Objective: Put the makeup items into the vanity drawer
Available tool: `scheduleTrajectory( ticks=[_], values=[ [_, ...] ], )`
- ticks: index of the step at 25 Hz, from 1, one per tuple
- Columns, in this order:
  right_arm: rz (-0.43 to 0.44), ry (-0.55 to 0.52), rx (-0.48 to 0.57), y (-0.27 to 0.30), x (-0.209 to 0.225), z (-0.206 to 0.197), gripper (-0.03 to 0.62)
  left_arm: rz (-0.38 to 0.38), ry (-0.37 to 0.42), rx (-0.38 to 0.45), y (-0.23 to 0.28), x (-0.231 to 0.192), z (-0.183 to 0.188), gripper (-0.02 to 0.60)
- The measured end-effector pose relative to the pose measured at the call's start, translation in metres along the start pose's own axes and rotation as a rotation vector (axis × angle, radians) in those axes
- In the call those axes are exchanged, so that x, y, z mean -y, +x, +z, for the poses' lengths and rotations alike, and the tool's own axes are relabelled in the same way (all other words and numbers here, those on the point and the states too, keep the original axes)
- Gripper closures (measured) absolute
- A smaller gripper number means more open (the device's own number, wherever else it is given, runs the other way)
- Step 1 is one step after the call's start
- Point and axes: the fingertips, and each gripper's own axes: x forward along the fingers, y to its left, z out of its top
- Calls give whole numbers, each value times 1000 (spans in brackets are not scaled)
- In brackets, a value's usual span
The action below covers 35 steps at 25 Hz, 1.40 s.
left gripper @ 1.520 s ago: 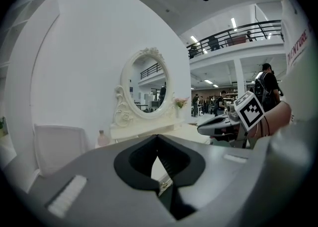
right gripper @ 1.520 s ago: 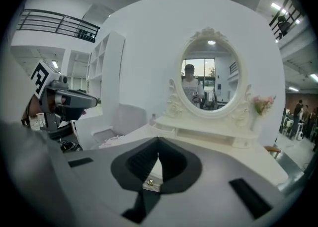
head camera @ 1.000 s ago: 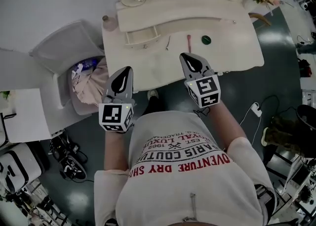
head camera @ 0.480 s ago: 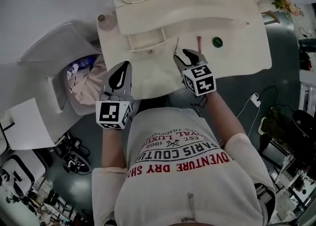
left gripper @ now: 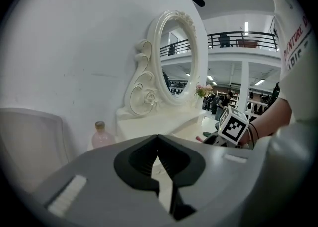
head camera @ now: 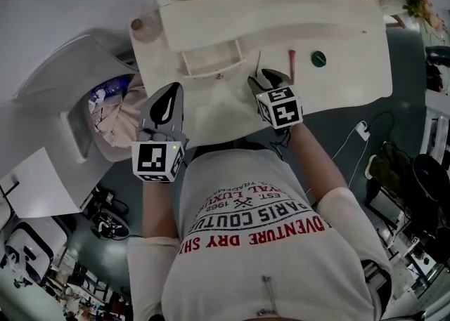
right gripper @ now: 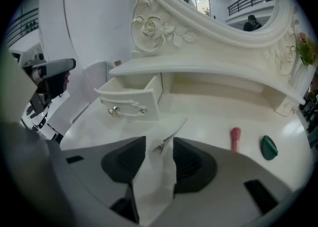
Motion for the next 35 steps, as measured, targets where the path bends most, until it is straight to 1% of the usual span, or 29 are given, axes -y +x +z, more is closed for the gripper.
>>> scheduleTrajectory(
  ticks=[2, 5, 6, 9, 10, 12, 15, 18, 23, 26, 29, 32, 35],
  values=[
    [-17, 7, -20, 8, 3, -2, 439, -2, 10, -9, 4, -2, -2, 571],
    [-54, 26, -44, 15, 10, -4, 439, -11, 4, -21, 8, -5, -6, 571],
    [-66, 29, -49, 16, 11, -4, 462, -13, 1, -26, 9, -6, -8, 571],
    [-80, 32, -59, 16, 12, -3, 467, -9, 0, -41, 10, -12, -12, 571],
    [-83, 36, -62, 17, 13, -3, 479, -8, -2, -44, 11, -14, -13, 571],
    [-82, 50, -69, 17, 14, -3, 537, -10, -2, -46, 13, -15, -12, 571],
    [-80, 63, -80, 16, 17, -5, 539, -18, 2, -41, 16, -13, -8, 571],
    [-100, 61, -59, 8, 21, 0, 540, -24, 8, -33, 16, -10, -3, 571],
    [-113, 53, 34, -18, 29, 24, 540, -16, 25, -18, 13, -2, 9, 571],
    [-97, 8, 85, -37, 30, 42, 540, -1, 26, 0, 9, 7, 18, 571],
    [-60, -49, 114, -48, 27, 57, 539, 44, 28, 29, 6, 10, 31, 571],
    [6, -125, 140, -49, 14, 73, 540, 108, 9, 63, -2, 10, 41, 571],
    [82, -198, 155, -50, -5, 87, 539, 146, 5, 74, -13, 12, 44, 571]
  ],
)
